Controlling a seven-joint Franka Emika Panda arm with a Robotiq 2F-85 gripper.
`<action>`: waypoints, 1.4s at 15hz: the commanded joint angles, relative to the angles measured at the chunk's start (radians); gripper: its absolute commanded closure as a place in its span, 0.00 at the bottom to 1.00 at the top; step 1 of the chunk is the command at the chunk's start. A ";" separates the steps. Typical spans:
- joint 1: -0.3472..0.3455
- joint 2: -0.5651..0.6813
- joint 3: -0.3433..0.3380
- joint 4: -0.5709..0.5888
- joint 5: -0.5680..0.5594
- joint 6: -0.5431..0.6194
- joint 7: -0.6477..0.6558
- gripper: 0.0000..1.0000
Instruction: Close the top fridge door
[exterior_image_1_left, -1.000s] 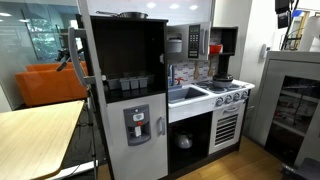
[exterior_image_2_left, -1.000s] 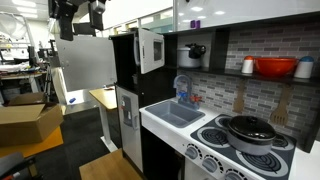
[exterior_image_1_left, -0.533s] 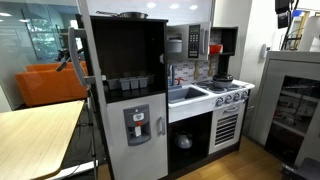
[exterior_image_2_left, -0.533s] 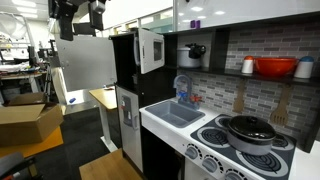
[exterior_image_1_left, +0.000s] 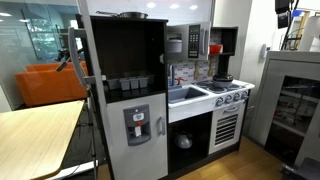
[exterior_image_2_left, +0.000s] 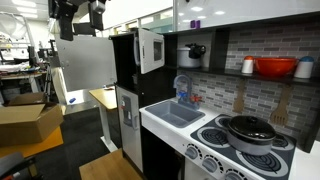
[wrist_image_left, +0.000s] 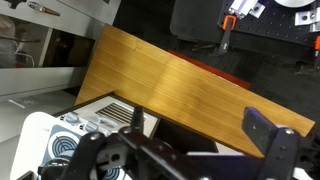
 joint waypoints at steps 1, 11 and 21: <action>0.008 0.000 -0.006 0.002 -0.003 -0.004 0.003 0.00; 0.017 -0.008 0.009 0.024 0.002 -0.021 0.005 0.00; 0.208 -0.051 0.120 0.222 0.130 -0.158 -0.024 0.00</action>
